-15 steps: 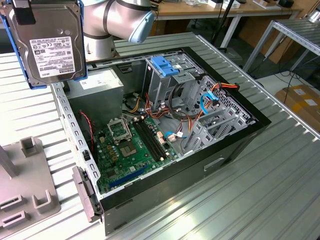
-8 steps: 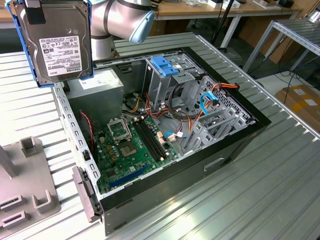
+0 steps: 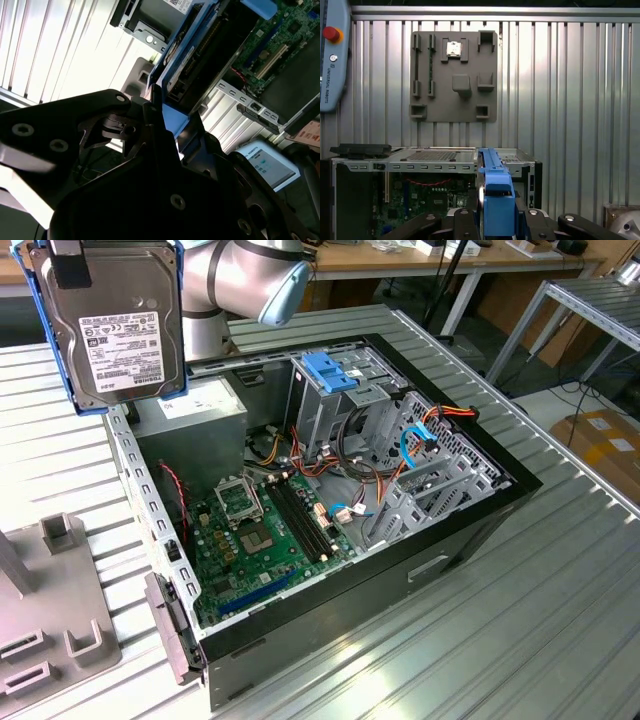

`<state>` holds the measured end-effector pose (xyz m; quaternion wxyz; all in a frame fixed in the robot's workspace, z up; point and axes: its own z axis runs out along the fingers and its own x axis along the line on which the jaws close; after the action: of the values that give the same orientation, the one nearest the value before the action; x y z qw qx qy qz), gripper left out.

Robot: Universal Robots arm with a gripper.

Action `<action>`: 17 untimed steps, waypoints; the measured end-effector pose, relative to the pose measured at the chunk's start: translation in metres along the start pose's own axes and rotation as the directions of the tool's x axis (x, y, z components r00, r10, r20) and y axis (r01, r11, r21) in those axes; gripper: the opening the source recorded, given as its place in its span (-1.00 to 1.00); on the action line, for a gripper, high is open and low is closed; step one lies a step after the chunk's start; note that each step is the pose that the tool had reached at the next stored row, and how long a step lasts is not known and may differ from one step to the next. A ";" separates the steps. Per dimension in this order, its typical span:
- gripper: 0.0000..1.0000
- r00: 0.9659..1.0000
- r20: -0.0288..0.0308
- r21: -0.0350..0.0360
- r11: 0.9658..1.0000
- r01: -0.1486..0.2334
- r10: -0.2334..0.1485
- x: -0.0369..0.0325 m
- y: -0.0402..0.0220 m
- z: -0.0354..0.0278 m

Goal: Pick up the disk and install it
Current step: 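Pick up the disk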

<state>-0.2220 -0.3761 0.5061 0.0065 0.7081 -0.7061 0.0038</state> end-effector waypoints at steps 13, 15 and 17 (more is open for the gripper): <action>-0.27 1.000 0.000 0.000 1.000 0.000 0.000 0.0001 -0.0183 -0.0001; -0.27 1.000 0.000 0.000 1.000 0.000 0.000 0.0001 -0.0192 -0.0001; -0.27 1.000 0.000 0.000 1.000 0.000 0.000 0.0001 -0.0196 -0.0001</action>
<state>-0.2024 -0.3761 0.5061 0.0065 0.7080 -0.7062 0.0038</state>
